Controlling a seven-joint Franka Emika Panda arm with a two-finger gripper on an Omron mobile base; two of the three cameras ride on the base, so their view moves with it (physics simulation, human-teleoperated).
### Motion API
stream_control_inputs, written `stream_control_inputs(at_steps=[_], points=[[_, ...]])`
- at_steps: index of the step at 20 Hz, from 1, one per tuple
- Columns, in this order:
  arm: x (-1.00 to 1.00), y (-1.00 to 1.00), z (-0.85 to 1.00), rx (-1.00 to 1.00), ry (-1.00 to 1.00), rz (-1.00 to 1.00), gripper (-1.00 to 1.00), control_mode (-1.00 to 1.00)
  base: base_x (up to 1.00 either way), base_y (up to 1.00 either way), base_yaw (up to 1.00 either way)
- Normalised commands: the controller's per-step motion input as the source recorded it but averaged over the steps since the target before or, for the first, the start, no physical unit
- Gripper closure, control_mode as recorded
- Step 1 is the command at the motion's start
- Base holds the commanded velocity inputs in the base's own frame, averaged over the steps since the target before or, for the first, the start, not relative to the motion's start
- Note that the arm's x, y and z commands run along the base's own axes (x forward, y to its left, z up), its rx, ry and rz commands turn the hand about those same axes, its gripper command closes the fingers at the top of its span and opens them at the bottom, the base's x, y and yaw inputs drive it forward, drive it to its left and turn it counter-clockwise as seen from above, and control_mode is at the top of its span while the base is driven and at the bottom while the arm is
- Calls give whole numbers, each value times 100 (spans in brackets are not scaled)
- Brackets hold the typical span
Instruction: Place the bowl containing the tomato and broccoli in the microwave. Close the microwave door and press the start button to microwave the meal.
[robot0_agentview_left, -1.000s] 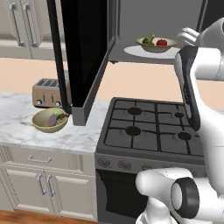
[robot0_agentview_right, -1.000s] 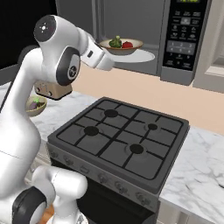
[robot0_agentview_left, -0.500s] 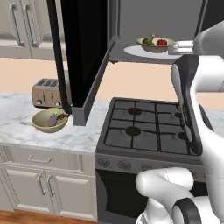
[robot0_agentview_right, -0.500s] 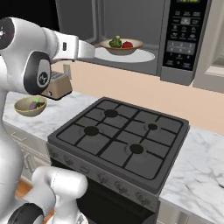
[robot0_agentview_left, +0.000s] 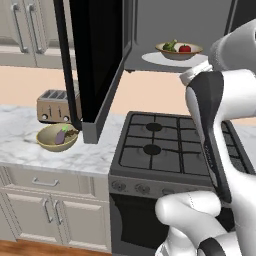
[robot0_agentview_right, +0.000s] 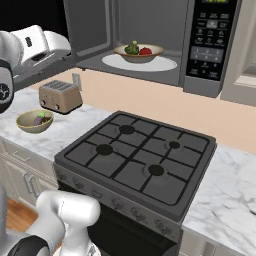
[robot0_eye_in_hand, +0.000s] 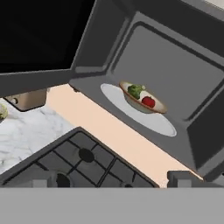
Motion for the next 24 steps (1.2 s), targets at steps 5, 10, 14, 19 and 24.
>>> stream_control_inputs(at_steps=[5, 10, 14, 19, 24], points=[[-57, 59, 2, -28, 7, 20, -100, -100, 0, 0, 0], [-44, 73, 1, -28, 6, 14, -100, -100, 0, 0, 0], [-47, 76, 0, -29, 2, 11, -100, -100, 0, 0, 0], [-58, 71, 0, -28, 0, 11, -100, -100, 0, 0, 0], [-37, 77, 0, -27, 0, 8, -100, -100, 0, 0, 0]])
